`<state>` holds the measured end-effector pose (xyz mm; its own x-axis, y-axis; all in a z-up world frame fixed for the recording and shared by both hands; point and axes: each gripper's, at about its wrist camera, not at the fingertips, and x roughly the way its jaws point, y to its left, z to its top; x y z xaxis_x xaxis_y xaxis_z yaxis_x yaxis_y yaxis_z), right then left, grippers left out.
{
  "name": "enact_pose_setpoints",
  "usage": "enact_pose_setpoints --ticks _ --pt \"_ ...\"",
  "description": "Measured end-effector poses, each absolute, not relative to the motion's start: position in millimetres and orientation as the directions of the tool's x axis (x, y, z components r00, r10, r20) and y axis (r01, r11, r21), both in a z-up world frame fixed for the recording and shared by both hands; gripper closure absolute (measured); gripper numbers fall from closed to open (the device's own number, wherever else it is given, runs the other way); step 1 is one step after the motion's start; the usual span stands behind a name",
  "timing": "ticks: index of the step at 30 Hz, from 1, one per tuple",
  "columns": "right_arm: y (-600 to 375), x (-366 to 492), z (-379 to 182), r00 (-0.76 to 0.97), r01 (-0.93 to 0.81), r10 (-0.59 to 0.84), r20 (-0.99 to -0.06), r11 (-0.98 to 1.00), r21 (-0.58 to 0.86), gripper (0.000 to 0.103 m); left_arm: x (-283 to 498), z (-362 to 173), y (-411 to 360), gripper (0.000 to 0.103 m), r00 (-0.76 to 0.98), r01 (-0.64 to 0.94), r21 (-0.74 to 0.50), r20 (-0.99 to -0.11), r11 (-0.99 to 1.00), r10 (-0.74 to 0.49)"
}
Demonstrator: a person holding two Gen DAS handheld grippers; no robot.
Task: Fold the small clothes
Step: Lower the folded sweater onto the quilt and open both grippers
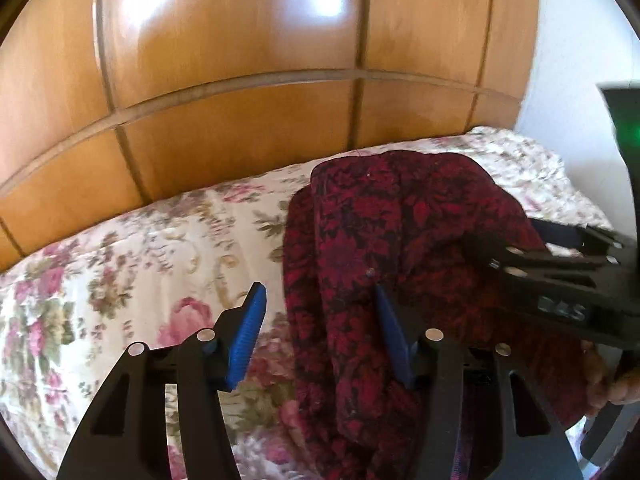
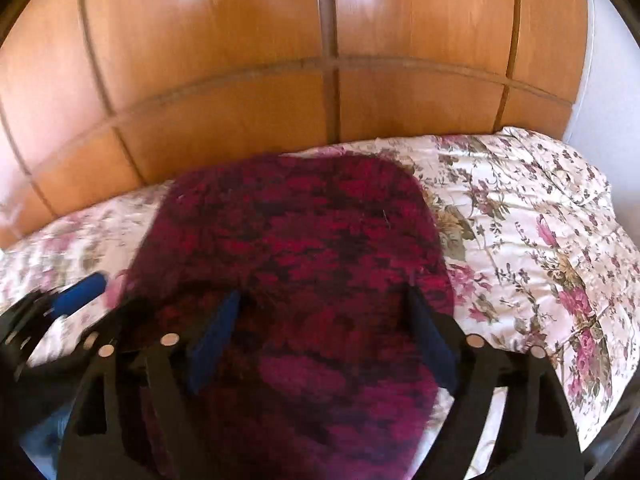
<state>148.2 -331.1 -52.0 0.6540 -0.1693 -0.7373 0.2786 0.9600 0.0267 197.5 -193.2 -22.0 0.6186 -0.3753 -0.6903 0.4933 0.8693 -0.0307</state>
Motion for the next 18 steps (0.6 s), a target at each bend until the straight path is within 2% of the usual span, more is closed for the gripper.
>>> enact_pose_setpoints --ticks 2,6,14,18 --pt "-329 157 -54 0.645 0.284 -0.185 -0.741 0.959 0.007 0.010 202 -26 -186 0.046 0.611 0.468 -0.059 -0.699 0.882 -0.371" --pt "-322 151 -57 0.661 0.286 -0.227 -0.716 0.957 -0.039 0.009 204 -27 -179 0.038 0.612 0.456 -0.082 -0.694 0.886 -0.379" --pt "-326 136 -58 0.704 0.292 -0.197 -0.682 0.956 0.026 0.007 201 -31 -179 0.035 0.612 0.456 -0.121 -0.678 0.882 -0.409" --pt "-329 121 -47 0.729 0.294 -0.188 -0.658 0.954 0.054 0.003 189 -17 -177 0.030 0.643 0.464 -0.085 -0.652 0.882 -0.401"
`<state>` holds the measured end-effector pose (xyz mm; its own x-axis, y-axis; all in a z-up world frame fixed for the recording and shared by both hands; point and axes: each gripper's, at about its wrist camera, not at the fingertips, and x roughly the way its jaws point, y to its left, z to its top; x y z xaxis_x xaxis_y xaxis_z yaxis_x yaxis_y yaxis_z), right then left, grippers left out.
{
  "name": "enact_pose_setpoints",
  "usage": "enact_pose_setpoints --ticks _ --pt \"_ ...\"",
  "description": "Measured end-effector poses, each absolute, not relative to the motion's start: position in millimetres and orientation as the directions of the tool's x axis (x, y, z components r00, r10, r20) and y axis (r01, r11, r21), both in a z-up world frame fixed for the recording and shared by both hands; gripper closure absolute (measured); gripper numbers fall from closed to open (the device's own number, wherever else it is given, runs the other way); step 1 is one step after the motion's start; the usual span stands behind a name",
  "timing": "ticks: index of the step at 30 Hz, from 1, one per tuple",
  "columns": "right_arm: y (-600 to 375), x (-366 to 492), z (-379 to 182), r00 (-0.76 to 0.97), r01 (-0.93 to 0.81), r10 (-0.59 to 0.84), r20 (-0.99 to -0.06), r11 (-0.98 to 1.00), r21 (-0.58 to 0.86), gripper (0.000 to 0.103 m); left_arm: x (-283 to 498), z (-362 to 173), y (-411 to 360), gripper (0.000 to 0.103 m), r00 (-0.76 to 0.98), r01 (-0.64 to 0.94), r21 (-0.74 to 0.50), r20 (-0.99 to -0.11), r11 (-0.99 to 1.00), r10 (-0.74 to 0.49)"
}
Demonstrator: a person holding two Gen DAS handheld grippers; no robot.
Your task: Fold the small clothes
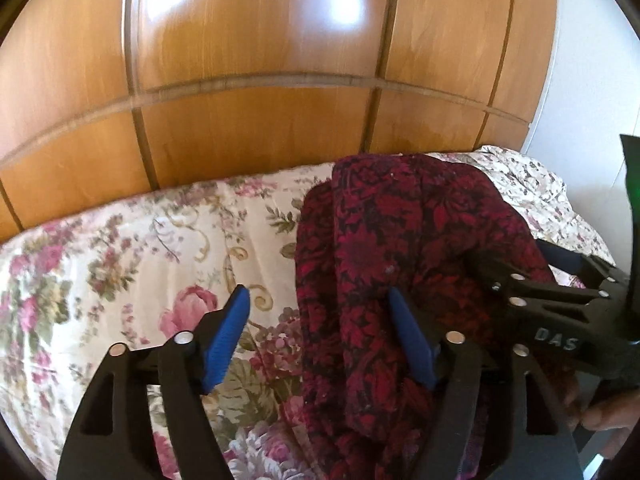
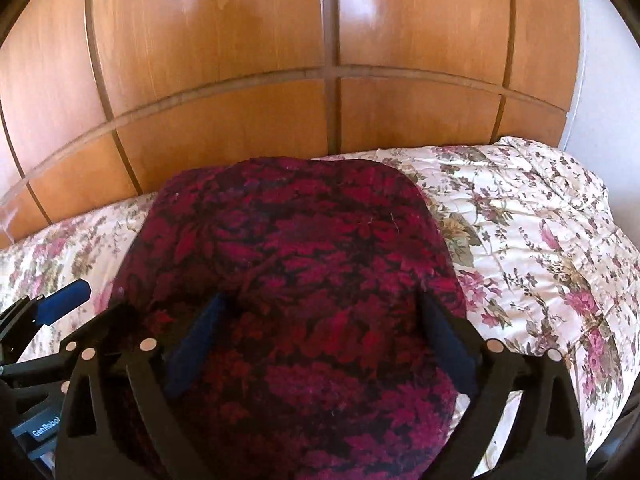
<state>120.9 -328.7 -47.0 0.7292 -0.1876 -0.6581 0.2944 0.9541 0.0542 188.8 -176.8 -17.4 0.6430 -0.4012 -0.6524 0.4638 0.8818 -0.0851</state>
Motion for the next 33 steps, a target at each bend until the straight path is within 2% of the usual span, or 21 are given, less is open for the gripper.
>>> enact_pose_setpoints --ticks 6,9,15,18,24,26,33 --pt "-319 95 -28 0.742 0.336 -0.227 -0.631 0.940 0.057 0.003 167 4 -168 0.030 0.666 0.461 -0.086 -0.624 0.883 -0.409" --pt "-311 81 -20 0.747 0.368 -0.252 -0.615 0.927 0.067 0.002 156 12 -161 0.023 0.680 0.454 -0.084 -0.611 0.887 -0.406" --pt "-291 46 -12 0.748 0.410 -0.295 -0.594 0.910 0.065 0.002 135 22 -139 0.023 0.696 0.427 -0.105 -0.596 0.898 -0.401" --pt "-277 26 -15 0.742 0.417 -0.305 -0.597 0.907 0.055 0.002 122 27 -127 0.017 0.714 0.410 -0.103 -0.582 0.906 -0.389" --pt "-252 -9 -27 0.721 0.456 -0.337 -0.606 0.888 0.048 0.002 95 29 -108 0.015 0.731 0.385 -0.102 -0.573 0.917 -0.371" --pt "-247 -15 -27 0.712 0.473 -0.362 -0.602 0.880 0.031 0.002 86 28 -103 0.010 0.739 0.377 -0.101 -0.567 0.921 -0.365" --pt "-241 -23 -17 0.678 0.533 -0.435 -0.592 0.846 -0.011 0.002 60 11 -87 0.004 0.737 0.347 -0.091 -0.589 0.934 -0.331"
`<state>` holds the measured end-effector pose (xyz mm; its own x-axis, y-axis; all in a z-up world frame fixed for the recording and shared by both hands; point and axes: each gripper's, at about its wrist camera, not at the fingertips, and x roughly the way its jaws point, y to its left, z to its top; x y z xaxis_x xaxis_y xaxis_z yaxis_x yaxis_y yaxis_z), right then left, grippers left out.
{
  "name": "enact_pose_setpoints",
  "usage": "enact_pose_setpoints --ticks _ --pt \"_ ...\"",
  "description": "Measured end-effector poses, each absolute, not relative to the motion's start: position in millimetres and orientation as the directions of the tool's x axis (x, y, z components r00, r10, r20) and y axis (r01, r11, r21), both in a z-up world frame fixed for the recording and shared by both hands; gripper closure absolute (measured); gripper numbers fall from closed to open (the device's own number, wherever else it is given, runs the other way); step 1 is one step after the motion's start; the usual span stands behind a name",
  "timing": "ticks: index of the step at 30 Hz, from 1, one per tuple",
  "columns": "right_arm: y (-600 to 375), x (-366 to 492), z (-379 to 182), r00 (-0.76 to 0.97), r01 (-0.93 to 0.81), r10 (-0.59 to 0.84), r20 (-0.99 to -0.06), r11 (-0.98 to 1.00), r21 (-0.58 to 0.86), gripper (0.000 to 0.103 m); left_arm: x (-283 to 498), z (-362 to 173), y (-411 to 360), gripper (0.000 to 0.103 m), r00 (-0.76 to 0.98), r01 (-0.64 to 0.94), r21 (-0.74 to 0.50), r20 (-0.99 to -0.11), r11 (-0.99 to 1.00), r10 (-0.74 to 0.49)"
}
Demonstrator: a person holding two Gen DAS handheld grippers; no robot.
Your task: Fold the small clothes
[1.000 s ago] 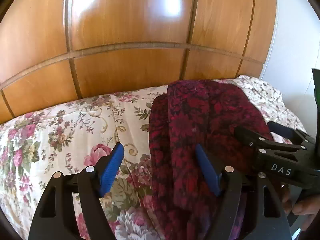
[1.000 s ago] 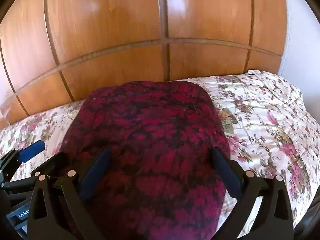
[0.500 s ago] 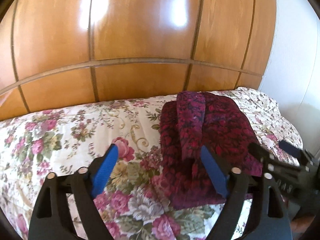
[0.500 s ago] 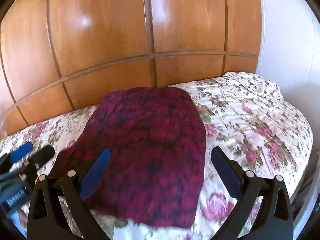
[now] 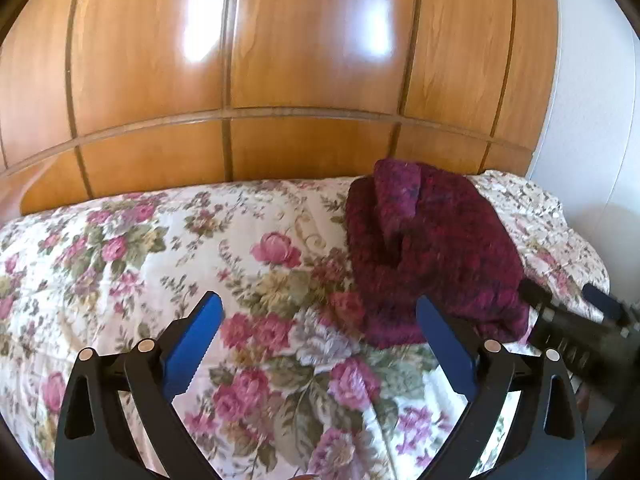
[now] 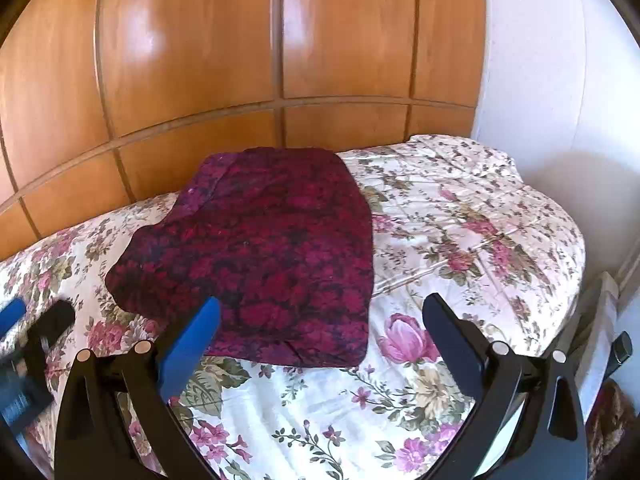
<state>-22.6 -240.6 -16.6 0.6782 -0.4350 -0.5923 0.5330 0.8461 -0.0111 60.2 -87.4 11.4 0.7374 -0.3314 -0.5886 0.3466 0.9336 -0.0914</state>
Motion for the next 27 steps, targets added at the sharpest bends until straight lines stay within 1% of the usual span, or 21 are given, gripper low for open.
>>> enact_pose_setpoints --ticks 6,11,27 --pt "-228 -26 -18 0.687 0.526 -0.434 -0.583 0.850 -0.013 0.002 52 3 -80 0.004 0.728 0.319 -0.092 -0.614 0.943 -0.306" --pt "-222 -24 -22 0.690 0.514 -0.426 -0.585 0.857 -0.018 0.002 49 8 -81 0.004 0.746 0.318 -0.059 -0.601 0.946 -0.288" --pt "-228 -23 -29 0.686 0.529 -0.422 -0.593 0.848 0.009 0.002 53 8 -86 0.004 0.745 0.313 -0.056 -0.604 0.948 -0.282"
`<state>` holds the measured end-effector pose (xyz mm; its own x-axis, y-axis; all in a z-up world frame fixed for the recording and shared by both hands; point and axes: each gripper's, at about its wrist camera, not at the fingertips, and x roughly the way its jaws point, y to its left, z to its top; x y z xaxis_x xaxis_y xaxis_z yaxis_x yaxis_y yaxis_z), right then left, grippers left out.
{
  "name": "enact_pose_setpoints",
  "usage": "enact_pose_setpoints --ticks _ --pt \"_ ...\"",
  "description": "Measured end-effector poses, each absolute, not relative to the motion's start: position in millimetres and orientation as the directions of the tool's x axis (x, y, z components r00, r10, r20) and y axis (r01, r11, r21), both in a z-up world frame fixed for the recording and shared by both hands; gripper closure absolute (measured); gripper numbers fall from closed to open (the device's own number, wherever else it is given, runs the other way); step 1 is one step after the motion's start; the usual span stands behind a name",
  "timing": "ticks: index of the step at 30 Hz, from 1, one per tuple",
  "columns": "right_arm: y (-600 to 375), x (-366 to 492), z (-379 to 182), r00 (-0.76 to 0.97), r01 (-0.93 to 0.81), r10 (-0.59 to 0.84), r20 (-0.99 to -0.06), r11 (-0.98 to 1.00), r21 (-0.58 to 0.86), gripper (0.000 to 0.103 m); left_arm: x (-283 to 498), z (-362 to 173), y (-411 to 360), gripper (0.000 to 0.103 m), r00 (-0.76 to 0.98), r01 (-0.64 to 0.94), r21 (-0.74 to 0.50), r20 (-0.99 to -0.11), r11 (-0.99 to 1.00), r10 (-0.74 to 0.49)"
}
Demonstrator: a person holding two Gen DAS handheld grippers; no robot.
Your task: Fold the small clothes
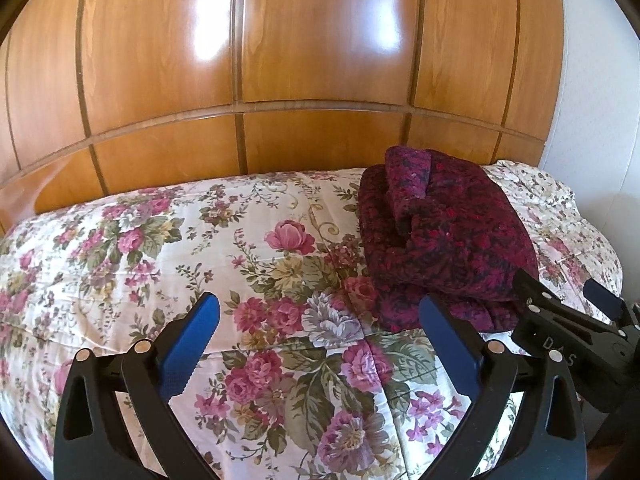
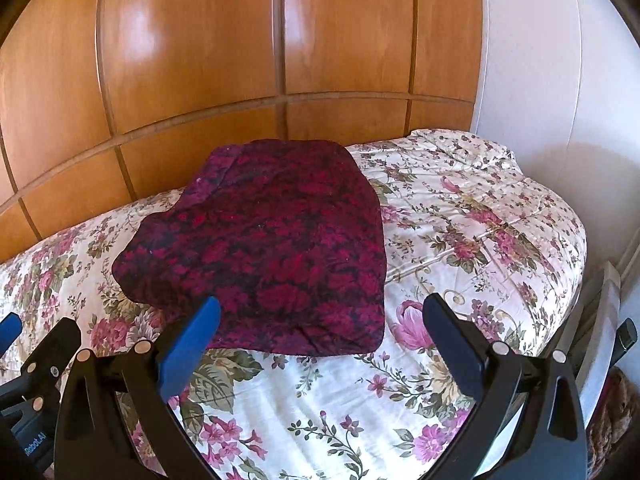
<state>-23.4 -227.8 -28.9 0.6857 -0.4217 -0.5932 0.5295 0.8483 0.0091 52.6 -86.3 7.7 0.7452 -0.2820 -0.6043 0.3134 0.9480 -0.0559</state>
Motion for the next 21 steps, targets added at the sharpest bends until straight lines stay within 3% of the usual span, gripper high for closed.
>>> enact_pose_setpoints --ticks 21 --pt "-228 -26 -28 0.690 0.531 -0.415 -0.593 0.847 0.026 0.002 46 18 -86 0.004 0.771 0.302 -0.049 -0.574 0.952 -0.274"
